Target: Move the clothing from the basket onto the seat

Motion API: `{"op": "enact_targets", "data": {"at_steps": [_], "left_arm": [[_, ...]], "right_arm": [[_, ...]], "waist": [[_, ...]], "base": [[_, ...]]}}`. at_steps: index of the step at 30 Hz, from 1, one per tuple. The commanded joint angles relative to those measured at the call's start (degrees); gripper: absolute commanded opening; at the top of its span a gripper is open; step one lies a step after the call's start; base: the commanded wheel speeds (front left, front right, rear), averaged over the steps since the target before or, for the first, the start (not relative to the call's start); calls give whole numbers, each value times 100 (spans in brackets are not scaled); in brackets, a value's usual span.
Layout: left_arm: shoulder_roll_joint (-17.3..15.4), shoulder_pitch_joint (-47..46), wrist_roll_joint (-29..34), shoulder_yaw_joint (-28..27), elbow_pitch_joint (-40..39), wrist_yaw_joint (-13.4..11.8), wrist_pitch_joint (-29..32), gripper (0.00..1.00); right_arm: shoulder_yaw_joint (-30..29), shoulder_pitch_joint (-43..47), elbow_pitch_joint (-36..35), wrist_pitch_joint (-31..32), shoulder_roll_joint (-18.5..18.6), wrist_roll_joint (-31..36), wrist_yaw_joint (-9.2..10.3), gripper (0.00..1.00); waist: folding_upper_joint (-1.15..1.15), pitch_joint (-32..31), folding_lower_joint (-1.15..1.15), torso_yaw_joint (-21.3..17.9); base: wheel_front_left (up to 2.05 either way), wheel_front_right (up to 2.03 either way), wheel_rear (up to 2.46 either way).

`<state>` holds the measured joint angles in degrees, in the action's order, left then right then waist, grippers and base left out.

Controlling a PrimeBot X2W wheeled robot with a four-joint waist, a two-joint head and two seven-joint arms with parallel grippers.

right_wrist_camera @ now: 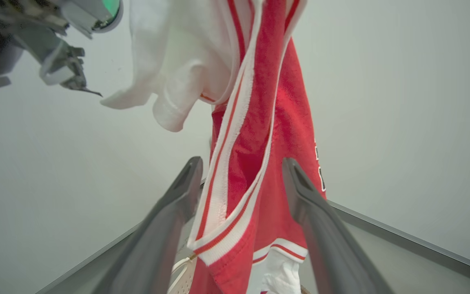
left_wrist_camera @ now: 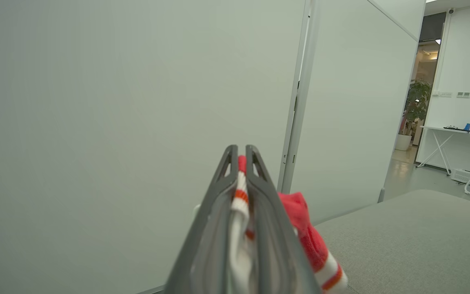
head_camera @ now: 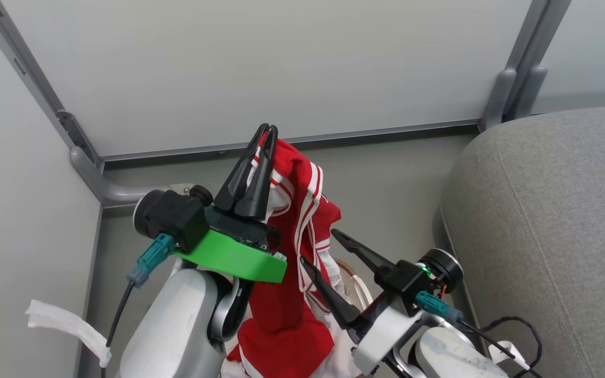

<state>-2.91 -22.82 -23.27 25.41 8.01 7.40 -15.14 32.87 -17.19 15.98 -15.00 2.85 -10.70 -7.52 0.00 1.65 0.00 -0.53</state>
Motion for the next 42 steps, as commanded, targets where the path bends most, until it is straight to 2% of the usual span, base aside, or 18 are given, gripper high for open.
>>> {"op": "enact_targets", "data": {"at_steps": [1,6,18,19,20,24,32,33,34,38,42], "left_arm": [[-7,-16,-69,18,-18,12,-1,0],[-6,-159,-207,191,-72,-2,-1,0],[-6,-297,-436,661,-124,-126,-1,0],[-7,-296,-446,695,-116,-129,-1,0],[-6,-298,-460,726,-118,-130,-1,0],[-6,-329,-483,786,-129,-163,-1,0],[-7,-246,-435,672,-15,-171,1,1],[-7,-237,-419,654,31,-170,1,58],[-7,-244,-380,624,40,-172,0,100],[-8,-111,-323,475,155,-139,1,100],[-7,20,-137,291,286,-86,1,100]], "right_arm": [[62,-95,105,-27,23,-35,6,100],[344,-423,662,-27,21,-22,6,100],[880,-929,1533,-27,19,-775,6,100],[949,-964,1606,-27,22,-873,6,47],[994,-1000,1650,-27,21,-956,6,0],[1078,-1097,1719,-27,19,-1165,6,0],[816,-1078,1570,-27,20,-1243,6,0],[745,-1014,1511,-27,21,-1222,6,0],[692,-949,1480,-27,21,-1214,5,0],[461,-793,1189,-28,19,-1151,6,0],[210,-541,779,-27,23,-1073,6,0]], "waist": [[0,14,0,38],[0,37,0,185],[0,93,0,501],[0,96,0,515],[0,102,0,528],[0,137,0,547],[0,185,0,415],[0,187,0,384],[0,191,0,349],[0,218,0,67],[0,241,0,-424]], "base": [[0,0,0],[0,0,0],[0,0,0],[0,0,0],[0,0,0],[0,0,0],[0,0,0],[0,0,0],[0,0,0],[0,0,0],[0,0,0]]}}
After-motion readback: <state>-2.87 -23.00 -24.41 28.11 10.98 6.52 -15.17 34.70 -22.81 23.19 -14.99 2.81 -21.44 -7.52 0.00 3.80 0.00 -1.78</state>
